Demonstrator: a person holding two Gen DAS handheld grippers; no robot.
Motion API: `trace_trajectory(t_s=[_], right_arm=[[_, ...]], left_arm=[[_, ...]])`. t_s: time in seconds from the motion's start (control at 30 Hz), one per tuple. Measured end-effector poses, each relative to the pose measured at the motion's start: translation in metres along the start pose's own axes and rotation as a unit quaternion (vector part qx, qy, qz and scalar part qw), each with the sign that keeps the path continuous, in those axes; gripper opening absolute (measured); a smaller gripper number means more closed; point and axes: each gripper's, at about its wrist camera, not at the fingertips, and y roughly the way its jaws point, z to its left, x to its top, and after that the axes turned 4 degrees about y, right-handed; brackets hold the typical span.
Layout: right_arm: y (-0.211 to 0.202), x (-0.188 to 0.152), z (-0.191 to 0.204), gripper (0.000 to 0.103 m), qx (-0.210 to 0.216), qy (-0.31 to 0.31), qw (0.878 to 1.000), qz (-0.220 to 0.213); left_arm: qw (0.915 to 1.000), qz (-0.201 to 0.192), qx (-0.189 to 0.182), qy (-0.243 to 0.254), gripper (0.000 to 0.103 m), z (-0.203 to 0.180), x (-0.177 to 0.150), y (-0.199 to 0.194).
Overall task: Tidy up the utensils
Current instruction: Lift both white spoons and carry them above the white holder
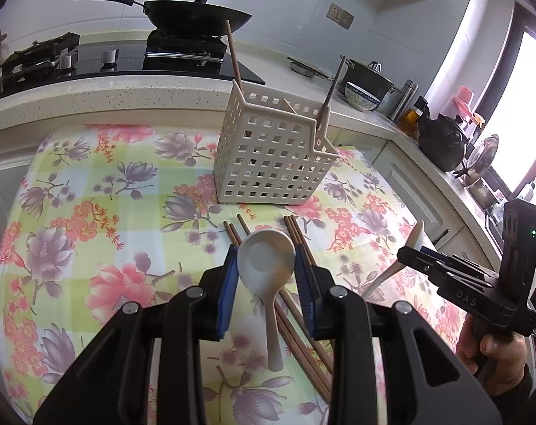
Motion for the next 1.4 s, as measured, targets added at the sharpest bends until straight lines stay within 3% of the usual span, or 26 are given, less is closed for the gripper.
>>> trace_trajectory(t_s=[0.33,0.53,0.93,1.2,1.4], right_arm=[[-0.006,0.005,0.001,0.031,0.000,-0.001,1.000,-0.007],[-0.018,0.028,0.007,0.031,0.004,-0.013,1.000,-0.025],[-0.042,0.143,0.034,0.031,0.009,-0.043,0.992,-0.116],[0.000,0.186,0.038,0.031,-0.003,-0.040,0.991,-0.129],[0.043,0.187,0.036,0.031,-0.010,-0.035,0.994,-0.098]], left_arm=[[1.0000,-0.007,0.000,0.005,0.030,-0.002,0.005,-0.004],[0.9994,-0.028,-0.005,0.017,0.030,-0.009,0.028,-0.015],[0.9892,-0.139,0.006,0.045,0.030,-0.030,0.150,-0.044],[0.9828,-0.171,0.060,0.035,0.030,-0.027,0.202,-0.002],[0.9841,-0.153,0.086,0.023,0.030,-0.013,0.196,0.040]])
